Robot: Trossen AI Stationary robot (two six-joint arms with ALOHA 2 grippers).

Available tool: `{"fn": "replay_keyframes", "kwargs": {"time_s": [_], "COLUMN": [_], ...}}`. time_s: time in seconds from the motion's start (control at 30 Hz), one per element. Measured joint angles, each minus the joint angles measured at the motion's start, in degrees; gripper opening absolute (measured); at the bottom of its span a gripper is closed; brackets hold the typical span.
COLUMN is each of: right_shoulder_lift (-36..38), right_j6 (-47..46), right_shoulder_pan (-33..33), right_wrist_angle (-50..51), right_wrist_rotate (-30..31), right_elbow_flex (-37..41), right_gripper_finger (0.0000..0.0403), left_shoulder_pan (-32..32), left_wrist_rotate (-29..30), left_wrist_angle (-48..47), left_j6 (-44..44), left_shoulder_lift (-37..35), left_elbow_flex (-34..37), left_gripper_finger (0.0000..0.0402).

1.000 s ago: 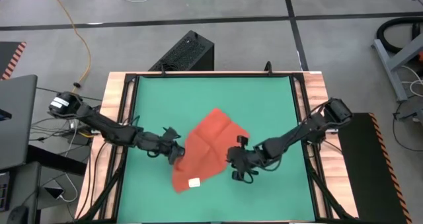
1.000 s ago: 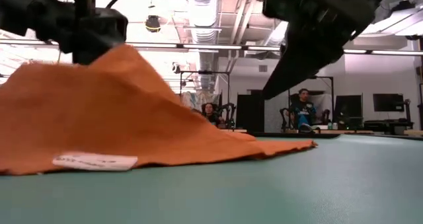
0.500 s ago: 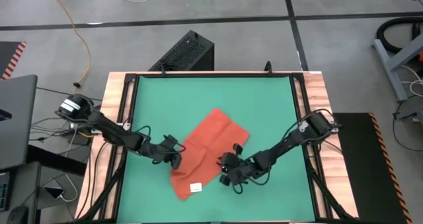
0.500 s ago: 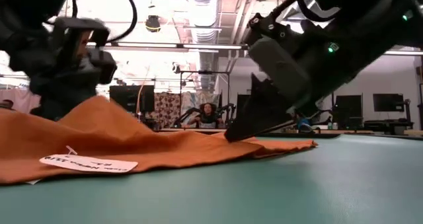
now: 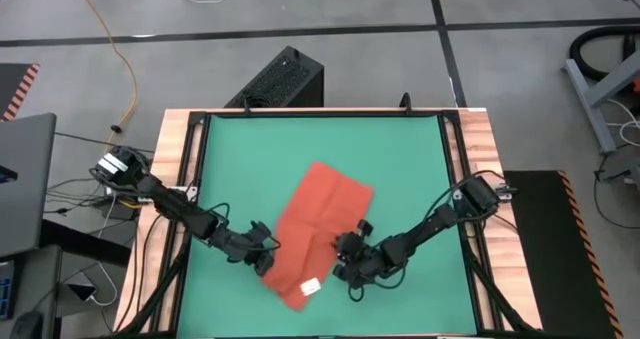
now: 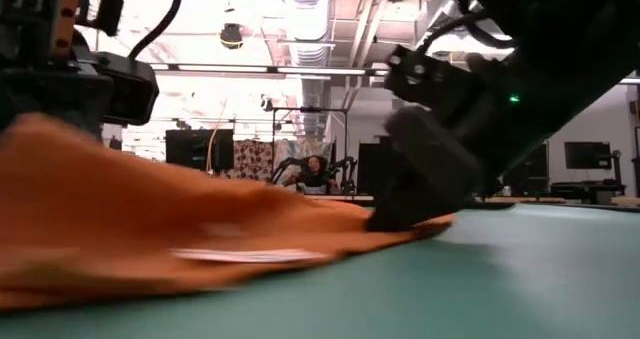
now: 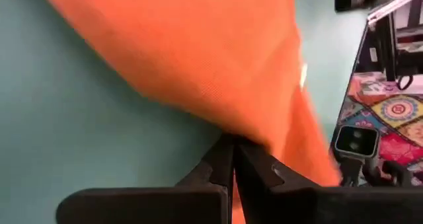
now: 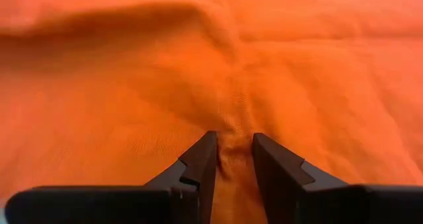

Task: Roll towel
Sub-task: Fold the orange towel

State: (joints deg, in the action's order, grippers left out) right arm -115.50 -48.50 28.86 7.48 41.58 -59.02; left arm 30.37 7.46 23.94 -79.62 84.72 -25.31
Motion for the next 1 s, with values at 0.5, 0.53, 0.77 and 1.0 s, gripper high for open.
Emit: {"fn": "replay_keyframes", "kwargs": {"time_s": [0.5, 0.53, 0.77, 1.0], "right_shoulder_lift": [0.7, 0.7, 0.65, 0.63], "right_j6": [0.3, 0.32, 0.29, 0.39], "right_shoulder_pan": [2.03, 2.21, 3.01, 2.51], "right_wrist_angle": [7.63, 7.59, 7.52, 7.82], "right_wrist_rotate": [0.59, 0.61, 0.2, -0.17], "right_elbow_flex": [0.15, 0.15, 0.23, 0.26], "right_gripper_finger": [0.0123, 0.0123, 0.0123, 0.0123], "left_shoulder_pan": [-0.53, -1.18, -7.5, -0.9], "left_wrist_rotate": [13.9, 16.54, 8.03, 5.12], "left_wrist_angle": [-17.77, -17.23, -12.89, -15.1], "left_j6": [8.97, 12.5, 25.84, 20.94], "left_shoulder_lift": [-6.72, -6.87, -7.53, -7.49], "left_elbow_flex": [-0.54, -0.55, -0.55, -0.55], "left_gripper_finger": [0.0, 0.0, 0.0, 0.0005]}}
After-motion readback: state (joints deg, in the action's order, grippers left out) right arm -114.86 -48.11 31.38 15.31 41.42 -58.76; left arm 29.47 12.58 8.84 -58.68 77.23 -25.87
